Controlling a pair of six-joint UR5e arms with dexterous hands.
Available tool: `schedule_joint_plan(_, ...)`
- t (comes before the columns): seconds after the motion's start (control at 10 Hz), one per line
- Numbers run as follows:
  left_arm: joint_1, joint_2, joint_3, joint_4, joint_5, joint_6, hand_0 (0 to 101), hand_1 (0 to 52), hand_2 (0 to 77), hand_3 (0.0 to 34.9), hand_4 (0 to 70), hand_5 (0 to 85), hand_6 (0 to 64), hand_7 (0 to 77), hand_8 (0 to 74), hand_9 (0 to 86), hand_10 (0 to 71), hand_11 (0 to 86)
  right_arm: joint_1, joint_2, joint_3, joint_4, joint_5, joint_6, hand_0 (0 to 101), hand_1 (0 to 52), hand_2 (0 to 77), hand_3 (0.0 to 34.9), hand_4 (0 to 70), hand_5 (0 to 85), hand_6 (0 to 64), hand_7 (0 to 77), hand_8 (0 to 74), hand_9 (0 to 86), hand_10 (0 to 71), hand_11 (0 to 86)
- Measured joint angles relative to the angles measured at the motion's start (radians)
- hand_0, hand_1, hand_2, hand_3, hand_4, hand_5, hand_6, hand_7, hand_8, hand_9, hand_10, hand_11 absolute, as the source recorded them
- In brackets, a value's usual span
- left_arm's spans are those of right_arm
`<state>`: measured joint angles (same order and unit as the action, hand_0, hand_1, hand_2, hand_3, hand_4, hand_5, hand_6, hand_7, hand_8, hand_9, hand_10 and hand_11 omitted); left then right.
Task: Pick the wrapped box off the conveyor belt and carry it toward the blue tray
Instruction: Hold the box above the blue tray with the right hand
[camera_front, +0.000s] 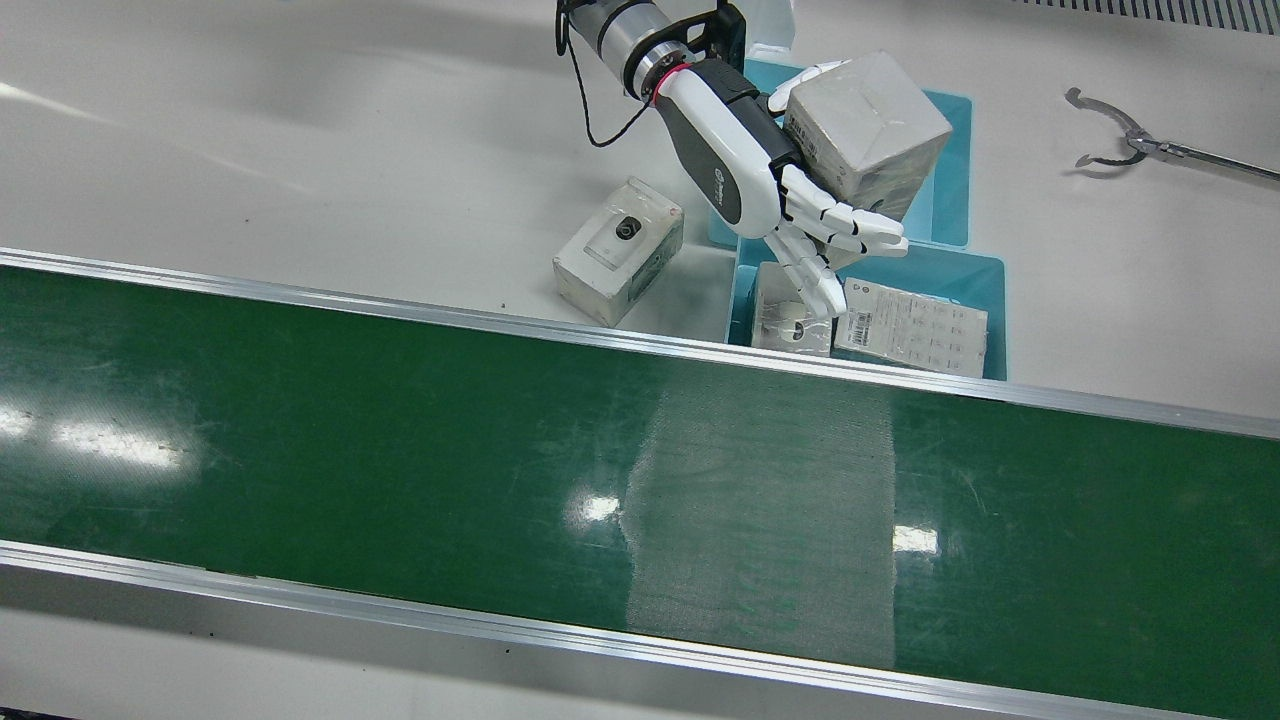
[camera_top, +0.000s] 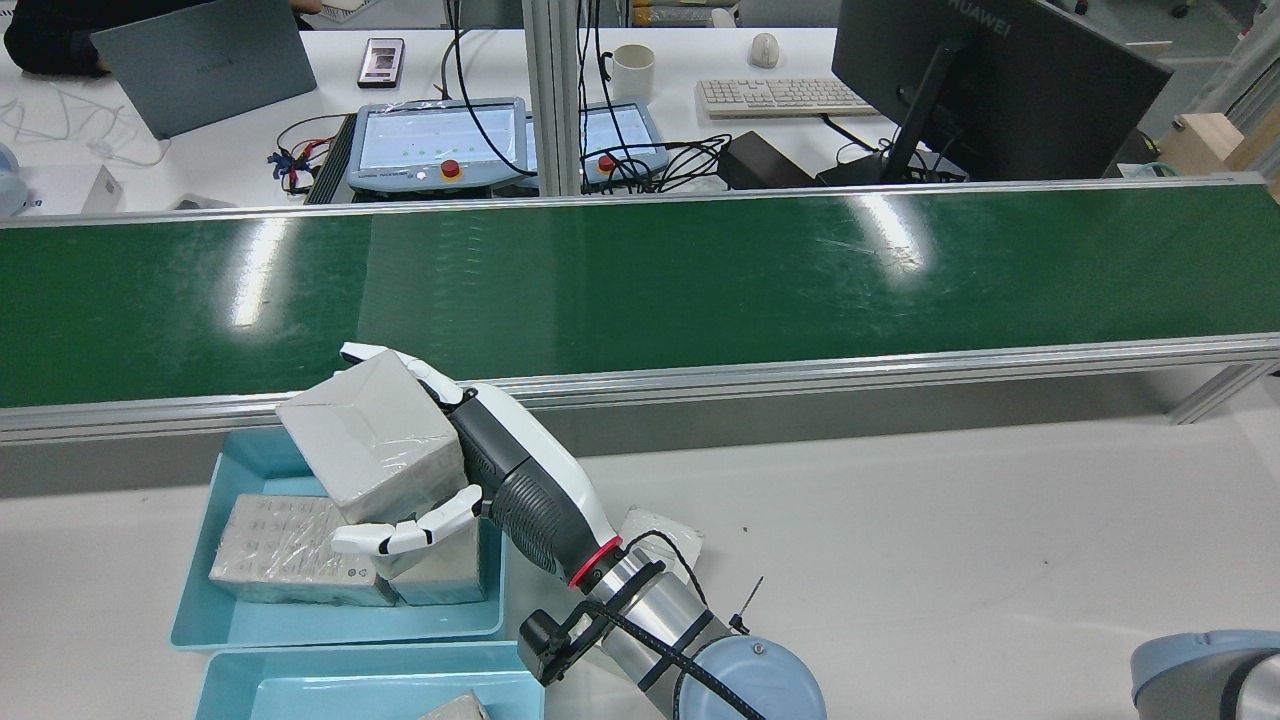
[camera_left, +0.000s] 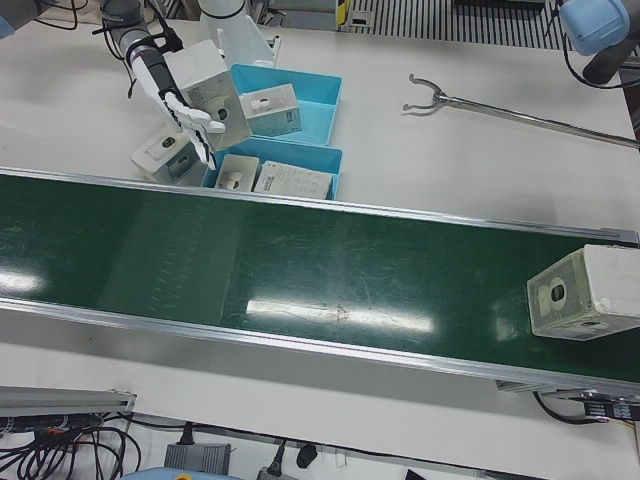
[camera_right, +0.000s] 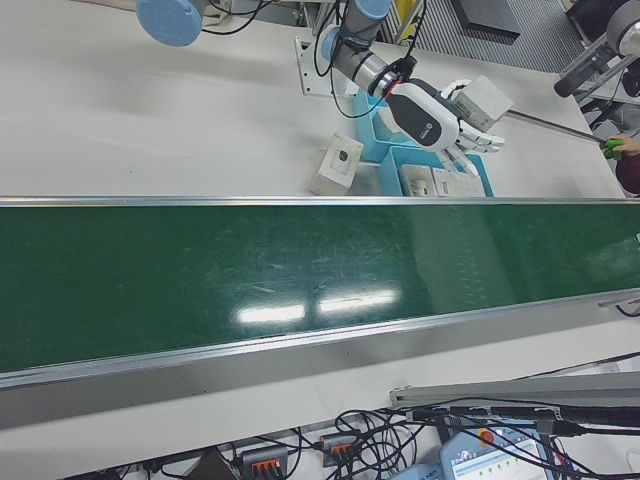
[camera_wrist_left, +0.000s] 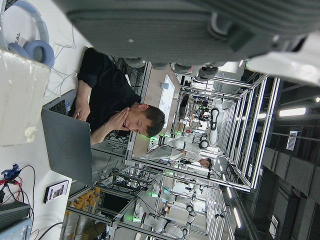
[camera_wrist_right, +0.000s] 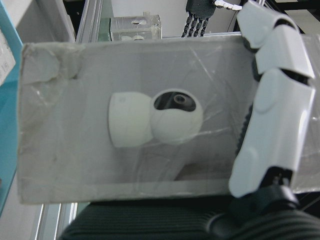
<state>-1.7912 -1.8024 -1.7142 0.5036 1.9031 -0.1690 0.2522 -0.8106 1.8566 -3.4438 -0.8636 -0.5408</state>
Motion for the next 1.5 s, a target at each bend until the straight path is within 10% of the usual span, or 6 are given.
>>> schedule_joint_plan(1.0,0.000,0.000,0.000,0.000,0.000,0.000,0,0.0,0.5,0.0,0.0,1.1,0.0,0.0,0.0,0.0,0.5,0.0,0.000,-0.012,0.051,-0.008,-0.002,0.002,47,16.4,28.9,22.9,4.4,17.5,5.5,17.5,0.0,2.2,1.6,4.4)
schedule_joint_plan(1.1,0.000,0.000,0.000,0.000,0.000,0.000,0,0.0,0.5,0.0,0.0,1.1,0.0,0.0,0.0,0.0,0.0,0.0,-0.001,-0.013,0.055,-0.009,-0.002,0.002,47,26.2,20.7,22.9,4.4,17.5,5.5,17.5,0.0,2.2,1.6,4.4)
schedule_joint_plan(1.2,0.000,0.000,0.000,0.000,0.000,0.000,0,0.0,0.5,0.0,0.0,1.1,0.0,0.0,0.0,0.0,0.0,0.0,-0.001,-0.014,0.060,-0.009,-0.002,0.002,45,27.8,17.5,27.6,1.1,0.0,0.0,1.1,0.0,1.6,0.0,1.6)
schedule_joint_plan(1.3,0.000,0.000,0.000,0.000,0.000,0.000,0,0.0,1.1,0.0,0.0,1.1,0.0,0.5,0.0,0.0,0.0,0.0,-0.001,-0.014,0.062,-0.009,-0.003,0.002,45,27.8,17.5,27.6,1.1,0.0,0.0,1.1,0.0,1.6,0.0,1.6)
schedule_joint_plan(1.4,0.000,0.000,0.000,0.000,0.000,0.000,0,0.0,0.5,0.0,0.0,1.1,0.0,0.0,0.0,0.0,0.5,0.0,-0.001,-0.014,0.064,-0.009,-0.003,0.002,47,6.0,6.0,29.3,0.0,0.5,0.0,5.5,0.0,1.6,0.0,1.6)
schedule_joint_plan(1.5,0.000,0.000,0.000,0.000,0.000,0.000,0,0.0,0.5,0.0,0.0,1.1,0.0,0.5,0.0,0.0,0.5,0.0,-0.001,-0.015,0.065,-0.009,-0.003,0.002,47,6.0,6.0,29.3,0.0,0.5,0.0,5.5,0.0,1.6,0.0,1.6)
